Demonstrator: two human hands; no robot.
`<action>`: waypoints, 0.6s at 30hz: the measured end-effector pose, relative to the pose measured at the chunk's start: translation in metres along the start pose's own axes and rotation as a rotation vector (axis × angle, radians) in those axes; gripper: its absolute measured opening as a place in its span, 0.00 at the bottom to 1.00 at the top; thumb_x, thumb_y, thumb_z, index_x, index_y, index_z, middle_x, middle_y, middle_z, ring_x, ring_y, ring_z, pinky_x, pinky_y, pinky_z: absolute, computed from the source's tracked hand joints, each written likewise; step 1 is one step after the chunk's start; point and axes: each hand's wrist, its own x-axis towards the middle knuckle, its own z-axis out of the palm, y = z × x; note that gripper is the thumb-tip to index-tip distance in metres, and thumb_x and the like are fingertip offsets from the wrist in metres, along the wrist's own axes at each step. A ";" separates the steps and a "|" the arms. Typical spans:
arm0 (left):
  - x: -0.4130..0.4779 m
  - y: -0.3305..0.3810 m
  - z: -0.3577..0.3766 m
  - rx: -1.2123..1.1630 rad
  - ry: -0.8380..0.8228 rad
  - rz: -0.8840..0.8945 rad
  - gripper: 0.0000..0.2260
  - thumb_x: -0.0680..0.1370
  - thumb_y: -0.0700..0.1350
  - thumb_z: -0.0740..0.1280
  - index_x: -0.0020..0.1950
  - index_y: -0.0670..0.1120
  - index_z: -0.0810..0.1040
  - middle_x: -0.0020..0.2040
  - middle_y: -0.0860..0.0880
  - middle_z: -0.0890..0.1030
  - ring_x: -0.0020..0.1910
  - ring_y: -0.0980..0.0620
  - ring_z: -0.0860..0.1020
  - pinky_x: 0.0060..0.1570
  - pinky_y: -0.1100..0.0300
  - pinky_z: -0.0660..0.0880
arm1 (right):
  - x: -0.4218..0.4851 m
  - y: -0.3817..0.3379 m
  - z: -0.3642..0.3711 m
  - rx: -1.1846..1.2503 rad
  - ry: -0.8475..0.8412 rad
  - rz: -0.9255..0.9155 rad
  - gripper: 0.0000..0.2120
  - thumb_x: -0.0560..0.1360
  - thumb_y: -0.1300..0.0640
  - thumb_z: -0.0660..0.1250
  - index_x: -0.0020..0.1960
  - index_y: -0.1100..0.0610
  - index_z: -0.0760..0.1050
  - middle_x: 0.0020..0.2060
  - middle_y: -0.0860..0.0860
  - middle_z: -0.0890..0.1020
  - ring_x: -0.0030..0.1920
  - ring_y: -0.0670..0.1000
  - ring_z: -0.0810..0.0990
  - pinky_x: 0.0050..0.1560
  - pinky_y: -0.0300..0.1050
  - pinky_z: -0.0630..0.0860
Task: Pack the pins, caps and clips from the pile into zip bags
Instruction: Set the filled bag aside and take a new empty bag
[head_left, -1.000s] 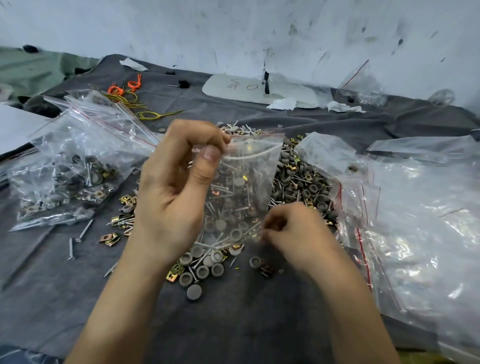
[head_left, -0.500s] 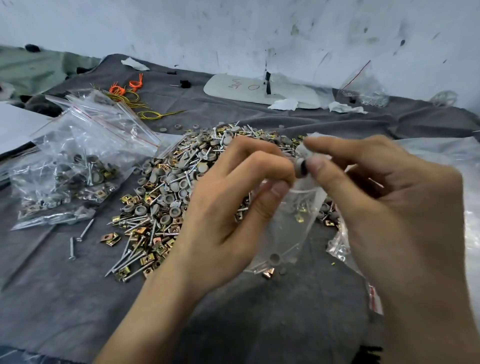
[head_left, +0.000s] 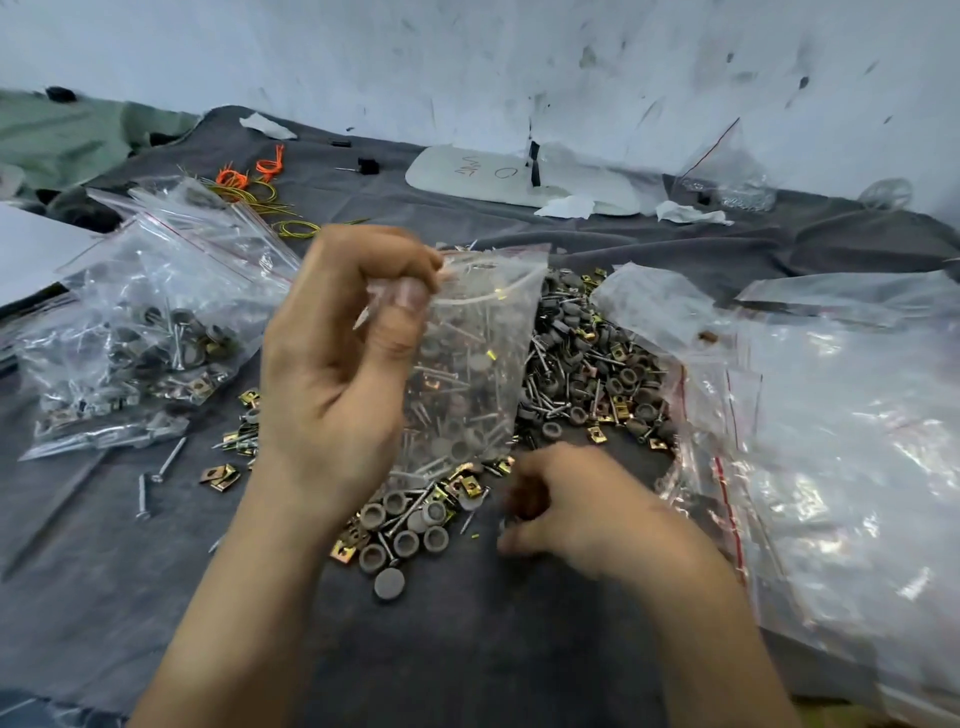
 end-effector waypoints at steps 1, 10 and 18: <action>0.000 -0.001 -0.001 -0.003 0.005 -0.008 0.08 0.82 0.39 0.58 0.52 0.52 0.70 0.50 0.45 0.75 0.53 0.51 0.75 0.55 0.57 0.70 | 0.004 -0.001 0.004 -0.014 -0.020 -0.002 0.09 0.69 0.56 0.76 0.41 0.50 0.75 0.40 0.48 0.78 0.44 0.50 0.79 0.44 0.40 0.74; -0.001 -0.002 -0.003 -0.013 -0.025 -0.012 0.07 0.82 0.39 0.58 0.52 0.52 0.70 0.49 0.42 0.76 0.52 0.45 0.75 0.53 0.51 0.72 | 0.012 0.014 0.002 0.067 0.133 -0.049 0.13 0.70 0.62 0.73 0.35 0.50 0.70 0.33 0.46 0.75 0.35 0.46 0.74 0.34 0.36 0.70; -0.004 0.007 0.008 -0.072 -0.229 -0.063 0.06 0.81 0.42 0.59 0.49 0.49 0.74 0.50 0.46 0.77 0.53 0.46 0.77 0.53 0.52 0.73 | -0.027 0.021 -0.043 0.694 0.864 -0.369 0.07 0.69 0.59 0.76 0.41 0.50 0.79 0.36 0.47 0.83 0.36 0.45 0.81 0.37 0.36 0.76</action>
